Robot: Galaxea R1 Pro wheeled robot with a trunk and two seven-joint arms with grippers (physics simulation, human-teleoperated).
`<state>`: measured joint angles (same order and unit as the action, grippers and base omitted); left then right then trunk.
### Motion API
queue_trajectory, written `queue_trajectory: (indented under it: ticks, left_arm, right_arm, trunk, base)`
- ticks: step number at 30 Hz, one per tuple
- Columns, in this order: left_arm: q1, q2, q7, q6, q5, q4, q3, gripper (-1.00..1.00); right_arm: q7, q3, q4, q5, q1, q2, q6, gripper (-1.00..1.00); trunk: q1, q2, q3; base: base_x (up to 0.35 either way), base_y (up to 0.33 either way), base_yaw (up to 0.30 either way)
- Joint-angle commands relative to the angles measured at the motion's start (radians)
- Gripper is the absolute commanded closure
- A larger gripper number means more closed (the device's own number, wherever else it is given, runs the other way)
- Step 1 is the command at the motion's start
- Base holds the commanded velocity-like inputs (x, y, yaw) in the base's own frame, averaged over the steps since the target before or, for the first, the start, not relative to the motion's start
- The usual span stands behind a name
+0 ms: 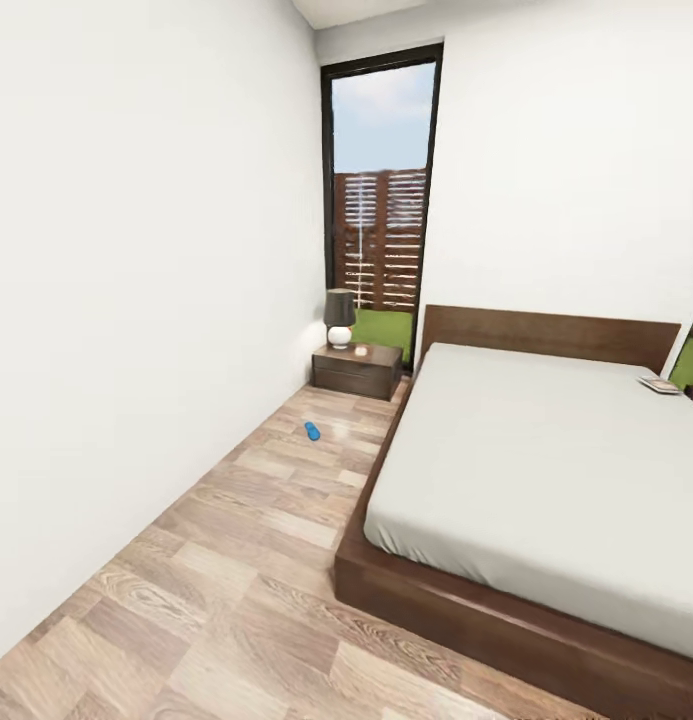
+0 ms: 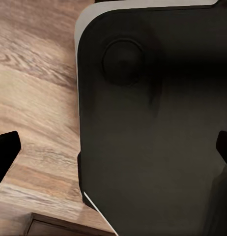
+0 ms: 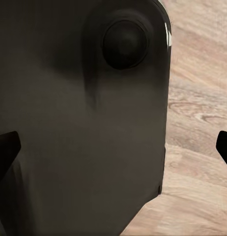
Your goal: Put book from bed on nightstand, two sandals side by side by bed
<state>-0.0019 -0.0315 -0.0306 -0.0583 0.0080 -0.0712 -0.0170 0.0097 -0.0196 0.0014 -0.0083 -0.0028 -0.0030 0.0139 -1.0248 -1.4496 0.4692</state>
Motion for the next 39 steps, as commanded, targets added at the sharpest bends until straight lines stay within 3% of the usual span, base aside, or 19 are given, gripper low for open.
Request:
queue_trajectory:
  ticks: [1,30,39]
  left_arm:
    - [0.0,0.0,-0.003,-0.006,0.001,-0.002,-0.002,-1.0]
    - [0.0,-0.007,-0.003,-0.006,0.001,-0.002,-0.001,-1.0]
    - [0.0,-0.008,-0.003,-0.005,0.001,-0.002,-0.001,-1.0]
  right_arm:
    - [0.001,-0.002,0.0,-0.001,0.0,0.0,0.001,-1.0]
    - [0.001,-0.001,0.0,-0.001,0.0,0.0,0.001,-1.0]
    - [0.001,0.0,0.0,-0.001,0.0,0.0,0.001,-1.0]
  trunk:
    - [0.0,0.0,0.001]
    - [0.0,0.0,0.001]
    - [0.0,0.0,0.001]
  base:
    - [0.109,0.177,-0.273]
    - [0.108,0.182,-0.262]
    - [0.108,0.19,-0.105]
